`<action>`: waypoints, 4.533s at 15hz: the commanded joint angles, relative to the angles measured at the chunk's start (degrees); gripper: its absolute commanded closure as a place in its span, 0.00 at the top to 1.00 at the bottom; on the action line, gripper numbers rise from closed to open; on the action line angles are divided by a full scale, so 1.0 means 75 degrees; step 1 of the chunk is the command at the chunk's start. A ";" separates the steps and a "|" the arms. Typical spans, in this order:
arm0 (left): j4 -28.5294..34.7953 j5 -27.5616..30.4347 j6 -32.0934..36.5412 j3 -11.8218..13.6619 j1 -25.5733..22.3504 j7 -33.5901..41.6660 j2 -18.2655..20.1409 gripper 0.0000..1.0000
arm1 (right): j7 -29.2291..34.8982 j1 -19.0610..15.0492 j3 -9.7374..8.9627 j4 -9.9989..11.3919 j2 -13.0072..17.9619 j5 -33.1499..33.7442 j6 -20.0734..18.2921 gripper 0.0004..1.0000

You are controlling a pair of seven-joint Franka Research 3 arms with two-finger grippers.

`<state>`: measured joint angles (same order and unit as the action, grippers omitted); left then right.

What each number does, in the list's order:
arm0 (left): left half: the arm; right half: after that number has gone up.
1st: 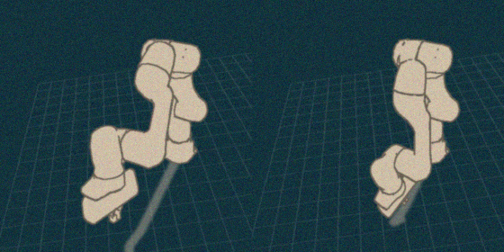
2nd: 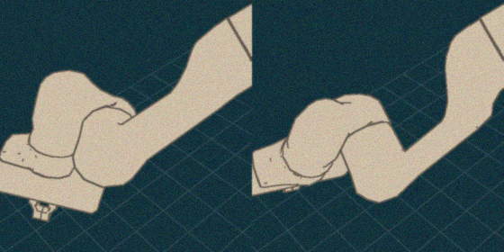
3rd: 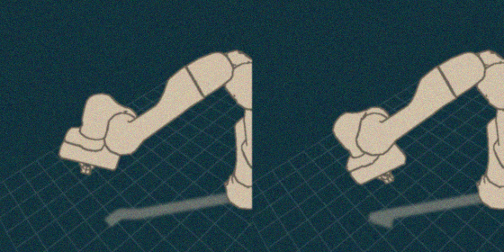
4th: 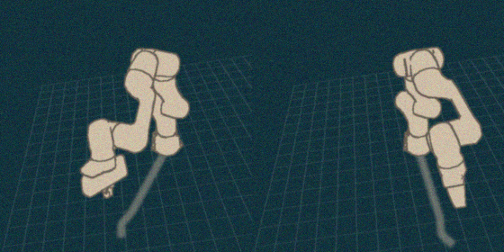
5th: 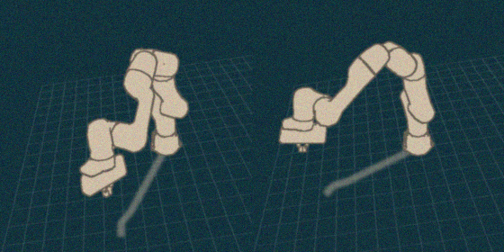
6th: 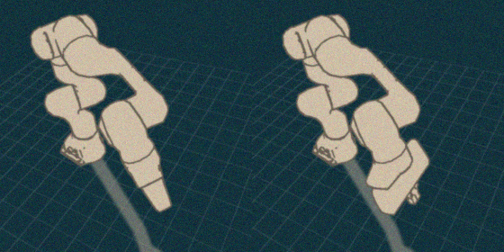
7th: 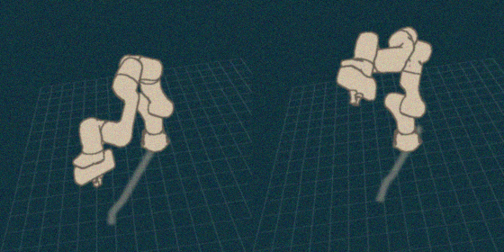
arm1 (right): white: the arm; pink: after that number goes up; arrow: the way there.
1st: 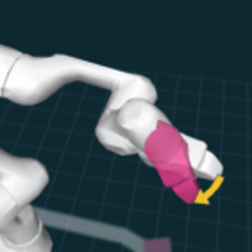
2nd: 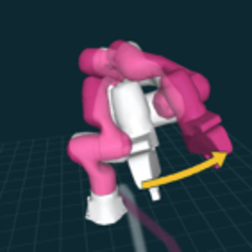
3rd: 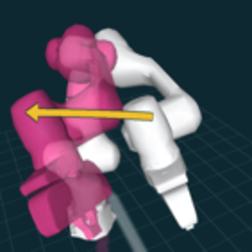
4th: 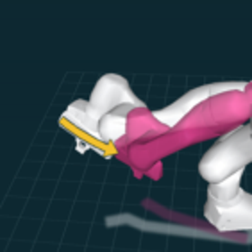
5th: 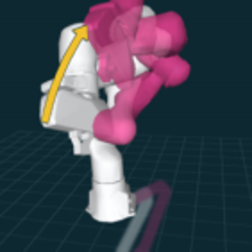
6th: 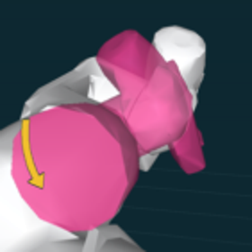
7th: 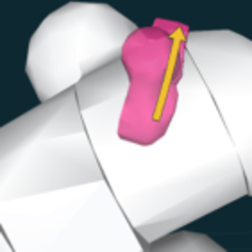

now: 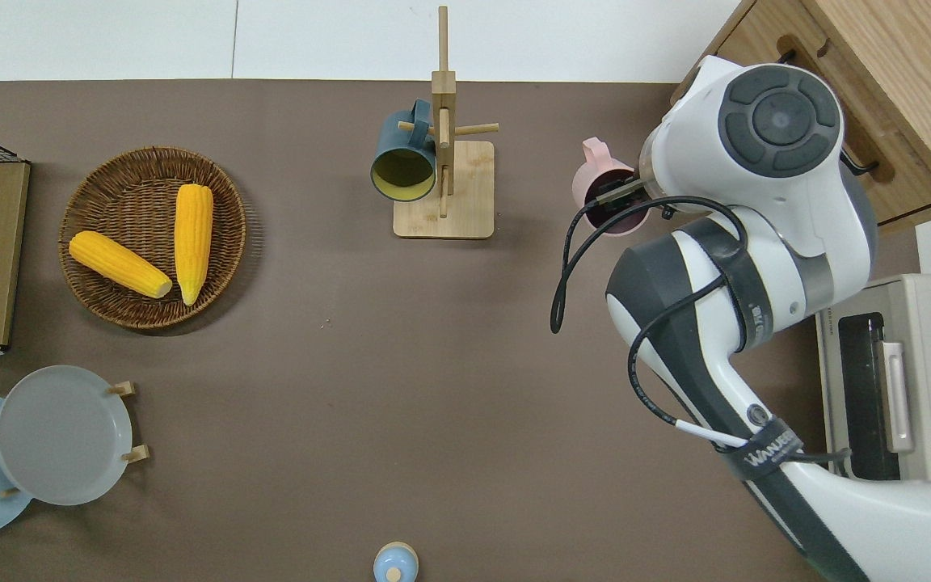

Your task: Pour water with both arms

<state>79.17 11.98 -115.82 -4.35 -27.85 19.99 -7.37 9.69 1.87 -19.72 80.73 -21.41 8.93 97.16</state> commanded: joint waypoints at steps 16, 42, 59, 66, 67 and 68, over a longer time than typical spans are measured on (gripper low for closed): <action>0.5954 -0.0296 -0.1807 -0.2045 0.0057 -0.1774 0.3806 0.00 | 0.5363 0.2983 -0.0066 -0.0663 -0.1785 -0.1425 0.1832 0.00; 0.7502 0.0489 -0.1713 -0.2139 0.1227 -0.1669 0.4451 0.00 | 0.4445 0.1312 -0.0089 -0.0687 0.0275 -0.1367 -0.0270 0.99; 0.8862 0.0794 -0.2557 -0.2748 0.3420 -0.2115 0.4171 0.00 | 0.0677 -0.1936 -0.0054 -0.0358 0.1953 -0.1343 -0.2595 0.99; 0.8148 0.0290 -0.1222 -0.2749 0.3092 -0.2115 0.3527 0.00 | 0.0712 -0.2137 -0.0054 -0.0429 0.1964 -0.1319 -0.2525 0.99; 0.8055 0.0278 -0.1140 -0.2726 0.3092 -0.2115 0.3409 0.00 | 0.0712 -0.2160 -0.0043 -0.0429 0.1964 -0.1296 -0.2525 0.99; 0.7914 0.0278 -0.0965 -0.2702 0.3080 -0.2127 0.3223 0.00 | 0.0712 -0.2172 -0.0019 -0.0429 0.1964 -0.1308 -0.2537 0.99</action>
<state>142.67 15.34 -126.80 -25.05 -4.13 4.43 19.68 16.14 -13.12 -19.53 76.48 -7.76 -0.53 77.58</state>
